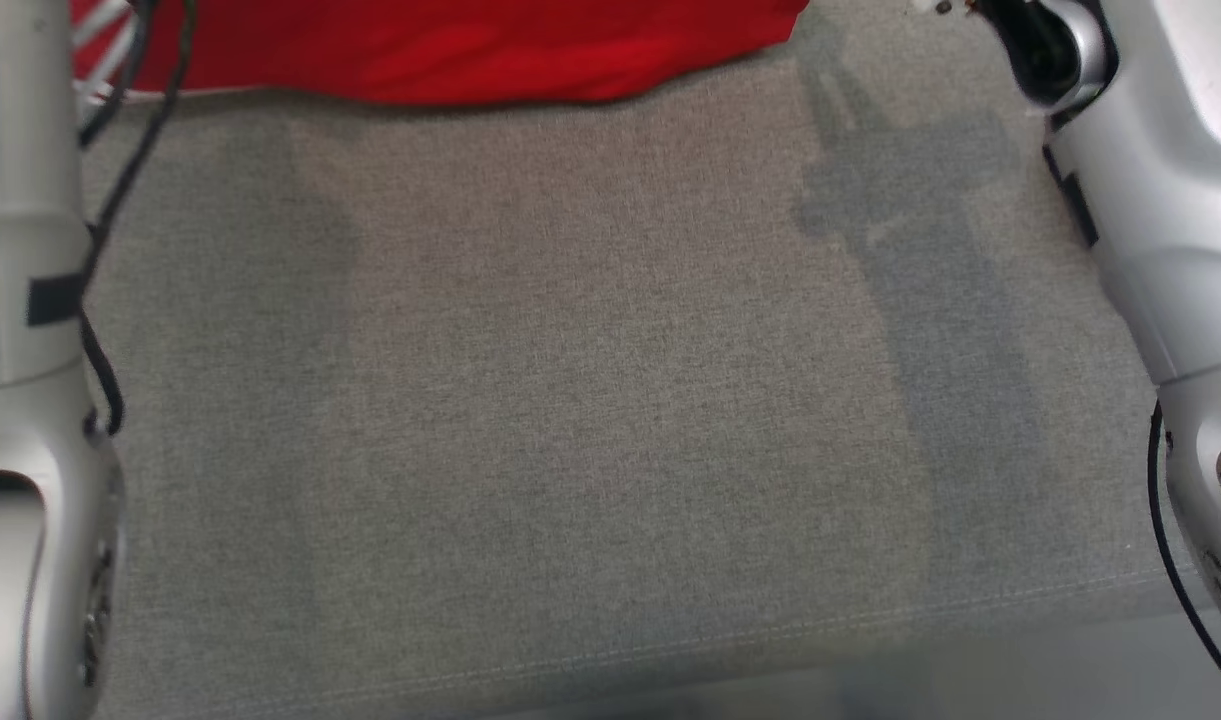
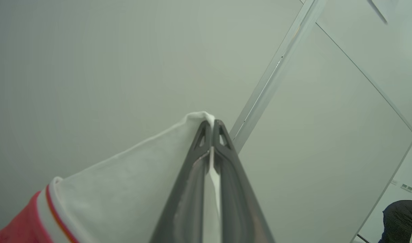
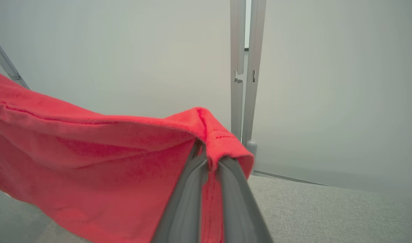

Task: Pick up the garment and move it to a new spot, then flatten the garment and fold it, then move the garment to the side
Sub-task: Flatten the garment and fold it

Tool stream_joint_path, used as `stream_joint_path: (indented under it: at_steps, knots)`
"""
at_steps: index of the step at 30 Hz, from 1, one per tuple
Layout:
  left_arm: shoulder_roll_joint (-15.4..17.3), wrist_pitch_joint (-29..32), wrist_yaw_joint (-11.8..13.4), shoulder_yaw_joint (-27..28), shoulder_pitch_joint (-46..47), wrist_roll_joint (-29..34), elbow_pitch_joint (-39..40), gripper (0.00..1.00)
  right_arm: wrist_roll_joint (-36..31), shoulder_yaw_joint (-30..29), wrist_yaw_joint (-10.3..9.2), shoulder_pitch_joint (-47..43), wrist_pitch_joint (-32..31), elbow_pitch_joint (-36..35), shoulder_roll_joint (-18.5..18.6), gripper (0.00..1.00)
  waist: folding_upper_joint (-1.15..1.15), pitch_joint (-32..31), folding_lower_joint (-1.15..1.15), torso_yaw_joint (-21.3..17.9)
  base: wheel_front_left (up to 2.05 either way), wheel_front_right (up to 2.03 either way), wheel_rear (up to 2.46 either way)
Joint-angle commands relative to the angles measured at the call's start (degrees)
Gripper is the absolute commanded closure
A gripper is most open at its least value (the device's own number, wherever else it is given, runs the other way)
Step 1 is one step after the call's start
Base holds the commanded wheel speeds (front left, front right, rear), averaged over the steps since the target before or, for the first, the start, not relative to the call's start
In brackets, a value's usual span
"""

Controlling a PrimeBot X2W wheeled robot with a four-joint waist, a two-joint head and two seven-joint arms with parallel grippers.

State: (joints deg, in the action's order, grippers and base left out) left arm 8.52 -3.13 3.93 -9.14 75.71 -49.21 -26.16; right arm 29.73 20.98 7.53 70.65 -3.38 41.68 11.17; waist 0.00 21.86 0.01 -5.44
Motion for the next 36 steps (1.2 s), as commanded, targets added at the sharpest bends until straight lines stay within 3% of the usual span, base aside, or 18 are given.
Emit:
stream_joint_path:
  at_steps: [1,11,17,23,28,33,36]
  knots:
    - [1.23,1.03,-0.74,-0.52,3.76,1.1,-0.6,1.0,-0.89,-0.96,-0.09,2.9,0.98,1.4,-0.26,1.0,0.0,9.23,-0.01,-2.71,0.0,0.0,0.0]
    - [5.96,4.07,-4.47,-5.79,25.44,8.12,-4.76,1.0,-4.74,-7.96,-0.09,15.77,10.72,11.55,-4.78,1.0,0.0,16.32,-0.01,-5.69,0.0,0.0,0.0]
    - [5.17,2.11,-6.88,-6.82,34.6,9.17,-7.48,1.0,-7.07,-12.14,-0.09,20.5,16.98,14.2,-6.41,1.0,0.0,16.87,-0.01,-6.6,0.0,0.0,0.0]
    - [4.17,-1.9,-8.94,-7.43,38.95,9.61,-8.84,1.0,-11.68,-18.63,-0.09,23.48,18.58,11.9,-5.96,1.0,0.0,16.17,-0.01,-6.33,0.0,0.0,0.0]
    - [5.09,-4.27,-9.89,-8.77,35.61,10.28,-9.85,1.0,-18.33,-22.44,-0.08,19.74,18.46,9.04,-7.03,1.0,0.0,16.47,-0.01,-5.86,0.0,0.0,0.0]
    - [7.0,-5.05,-10.3,-10.17,27.65,10.43,-8.79,1.0,-20.87,-17.69,-0.09,17.04,18.4,12.86,-7.72,1.0,0.0,17.06,-0.01,-5.45,0.0,0.0,0.0]
    - [7.85,-5.64,-10.47,-9.06,19.84,7.43,-6.56,1.0,-20.28,-12.39,-0.09,14.25,16.83,14.59,-7.63,1.0,0.0,15.98,-0.01,-4.88,0.0,0.0,0.0]
